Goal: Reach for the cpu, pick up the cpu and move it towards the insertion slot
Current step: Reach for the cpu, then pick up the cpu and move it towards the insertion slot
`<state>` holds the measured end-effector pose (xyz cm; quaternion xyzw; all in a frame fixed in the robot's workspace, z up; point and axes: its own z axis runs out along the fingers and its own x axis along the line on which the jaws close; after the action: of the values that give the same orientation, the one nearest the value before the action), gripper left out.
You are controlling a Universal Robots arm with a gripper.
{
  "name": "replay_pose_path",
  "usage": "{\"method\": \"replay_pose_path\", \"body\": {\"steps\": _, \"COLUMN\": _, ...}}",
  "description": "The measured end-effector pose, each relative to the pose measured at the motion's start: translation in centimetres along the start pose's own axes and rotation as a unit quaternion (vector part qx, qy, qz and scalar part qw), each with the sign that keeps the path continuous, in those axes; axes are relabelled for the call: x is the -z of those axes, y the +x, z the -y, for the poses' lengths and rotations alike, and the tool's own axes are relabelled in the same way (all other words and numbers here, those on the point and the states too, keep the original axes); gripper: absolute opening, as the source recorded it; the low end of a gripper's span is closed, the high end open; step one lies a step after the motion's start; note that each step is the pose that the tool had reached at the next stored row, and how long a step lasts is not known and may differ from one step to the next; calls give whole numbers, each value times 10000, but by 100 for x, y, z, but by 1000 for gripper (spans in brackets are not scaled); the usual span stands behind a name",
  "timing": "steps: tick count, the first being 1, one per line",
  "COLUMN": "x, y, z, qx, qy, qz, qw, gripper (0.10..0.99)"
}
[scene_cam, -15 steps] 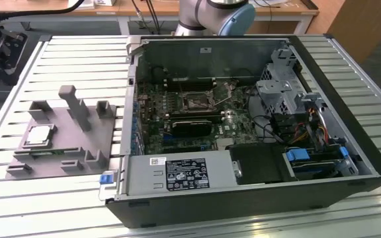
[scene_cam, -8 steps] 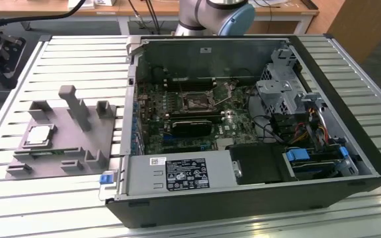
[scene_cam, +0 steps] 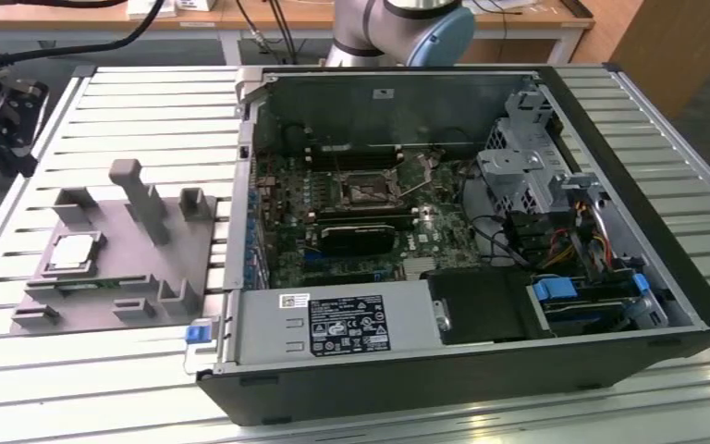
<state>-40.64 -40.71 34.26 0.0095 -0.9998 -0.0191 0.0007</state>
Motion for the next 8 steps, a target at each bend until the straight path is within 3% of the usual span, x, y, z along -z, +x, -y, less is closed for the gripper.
{"method": "replay_pose_path", "body": {"steps": 2, "x": -36, "y": 6, "z": 5, "qx": 0, "qy": 0, "qz": -3, "qw": 10000, "gripper": 290}}
{"method": "replay_pose_path", "body": {"steps": 3, "x": -53, "y": 8, "z": 6, "qx": 0, "qy": 0, "qz": -7, "qw": 10000, "gripper": 290}}
{"method": "replay_pose_path", "body": {"steps": 5, "x": -91, "y": 11, "z": 8, "qx": 0, "qy": 0, "qz": -15, "qw": 10000, "gripper": 408}}
{"method": "replay_pose_path", "body": {"steps": 6, "x": -109, "y": 13, "z": 9, "qx": 0, "qy": 0, "qz": -19, "qw": 10000, "gripper": 408}}
{"method": "replay_pose_path", "body": {"steps": 8, "x": -145, "y": 15, "z": 10, "qx": -1, "qy": -1, "qz": -28, "qw": 10000, "gripper": 525}}
